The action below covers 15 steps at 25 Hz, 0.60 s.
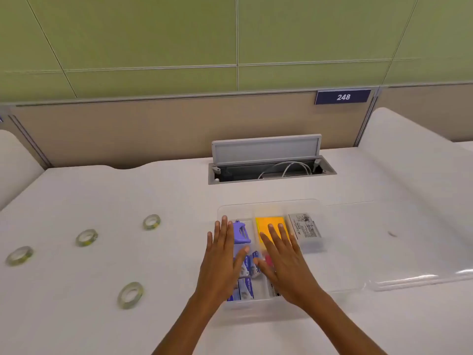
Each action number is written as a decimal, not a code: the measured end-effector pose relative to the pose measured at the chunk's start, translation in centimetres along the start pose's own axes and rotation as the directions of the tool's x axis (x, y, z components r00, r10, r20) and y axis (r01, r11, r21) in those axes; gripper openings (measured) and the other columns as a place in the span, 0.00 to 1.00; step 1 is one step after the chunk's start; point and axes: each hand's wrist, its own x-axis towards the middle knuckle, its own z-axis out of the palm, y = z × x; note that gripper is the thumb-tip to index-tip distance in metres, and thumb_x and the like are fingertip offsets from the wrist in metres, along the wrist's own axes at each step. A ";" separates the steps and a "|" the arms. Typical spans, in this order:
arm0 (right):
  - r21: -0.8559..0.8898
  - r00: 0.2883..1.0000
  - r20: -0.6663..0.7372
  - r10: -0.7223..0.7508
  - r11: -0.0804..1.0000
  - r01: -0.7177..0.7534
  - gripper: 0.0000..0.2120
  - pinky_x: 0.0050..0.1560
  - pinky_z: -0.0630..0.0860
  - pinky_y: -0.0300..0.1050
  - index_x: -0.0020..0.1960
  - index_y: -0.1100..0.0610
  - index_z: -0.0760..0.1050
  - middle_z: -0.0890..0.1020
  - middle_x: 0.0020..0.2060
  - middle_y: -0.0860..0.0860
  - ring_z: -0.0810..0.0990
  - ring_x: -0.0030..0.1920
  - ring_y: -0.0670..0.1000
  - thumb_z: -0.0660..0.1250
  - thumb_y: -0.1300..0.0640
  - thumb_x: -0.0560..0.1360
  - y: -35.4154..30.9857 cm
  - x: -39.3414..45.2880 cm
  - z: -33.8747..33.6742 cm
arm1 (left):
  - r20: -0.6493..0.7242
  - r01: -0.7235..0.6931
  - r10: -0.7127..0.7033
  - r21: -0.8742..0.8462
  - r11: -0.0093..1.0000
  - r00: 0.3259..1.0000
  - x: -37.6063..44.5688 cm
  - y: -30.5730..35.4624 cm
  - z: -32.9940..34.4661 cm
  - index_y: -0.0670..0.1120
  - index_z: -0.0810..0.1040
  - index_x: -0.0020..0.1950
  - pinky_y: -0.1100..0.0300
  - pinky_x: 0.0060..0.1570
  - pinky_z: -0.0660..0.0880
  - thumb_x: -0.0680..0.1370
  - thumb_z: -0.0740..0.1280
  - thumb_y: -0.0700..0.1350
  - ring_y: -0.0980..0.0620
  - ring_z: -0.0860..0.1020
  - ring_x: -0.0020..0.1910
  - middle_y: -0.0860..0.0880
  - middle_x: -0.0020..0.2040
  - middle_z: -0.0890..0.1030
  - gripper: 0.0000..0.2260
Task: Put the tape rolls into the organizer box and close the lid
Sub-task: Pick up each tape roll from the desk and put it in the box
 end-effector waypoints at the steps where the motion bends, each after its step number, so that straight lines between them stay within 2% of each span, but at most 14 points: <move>1: -0.013 1.000 0.022 0.014 1.000 -0.014 0.42 0.72 0.26 0.47 0.69 0.46 0.29 0.29 0.69 0.48 0.24 0.70 0.53 0.21 0.27 0.60 -0.1 -0.2 0.1 | 0.031 0.040 -0.039 -0.032 0.999 0.999 -0.3 0.2 0.2 0.48 0.37 0.72 0.62 0.69 0.33 0.58 0.28 0.76 0.53 0.37 0.75 0.52 0.74 0.34 0.50; 3: -0.046 0.999 0.030 0.015 0.999 -0.014 0.41 0.70 0.27 0.49 0.70 0.45 0.29 0.29 0.69 0.47 0.22 0.68 0.52 0.25 0.26 0.62 -0.1 -0.3 0.8 | 0.053 0.050 -0.049 -0.023 0.998 0.997 -0.7 0.1 1.0 0.47 0.36 0.72 0.60 0.71 0.36 0.51 0.25 0.77 0.52 0.39 0.75 0.48 0.76 0.37 0.56; 5: -0.032 0.998 0.049 0.025 0.999 -0.023 0.42 0.70 0.27 0.50 0.72 0.45 0.32 0.30 0.69 0.47 0.23 0.68 0.51 0.29 0.26 0.63 0.1 -0.2 1.6 | 0.078 0.055 -0.053 -0.021 0.998 0.996 -1.2 -0.1 1.7 0.46 0.35 0.72 0.59 0.72 0.36 0.48 0.23 0.77 0.51 0.39 0.75 0.47 0.76 0.37 0.58; 9: 0.002 0.996 0.086 0.008 1.000 -0.008 0.48 0.71 0.30 0.51 0.75 0.45 0.41 0.36 0.73 0.46 0.27 0.71 0.50 0.26 0.23 0.60 0.4 -0.1 2.1 | 0.118 0.041 -0.044 0.030 0.999 0.992 -1.5 -0.4 2.2 0.47 0.36 0.72 0.58 0.71 0.34 0.50 0.21 0.75 0.51 0.38 0.75 0.47 0.76 0.38 0.56; 15: 0.049 0.994 0.101 0.030 0.998 -0.035 0.50 0.72 0.33 0.50 0.75 0.44 0.43 0.43 0.77 0.48 0.30 0.72 0.48 0.26 0.22 0.58 0.2 -0.2 1.8 | 0.139 0.051 -0.059 0.059 0.997 0.989 -1.5 -0.9 2.9 0.49 0.38 0.73 0.61 0.68 0.32 0.53 0.21 0.75 0.52 0.39 0.75 0.48 0.77 0.41 0.53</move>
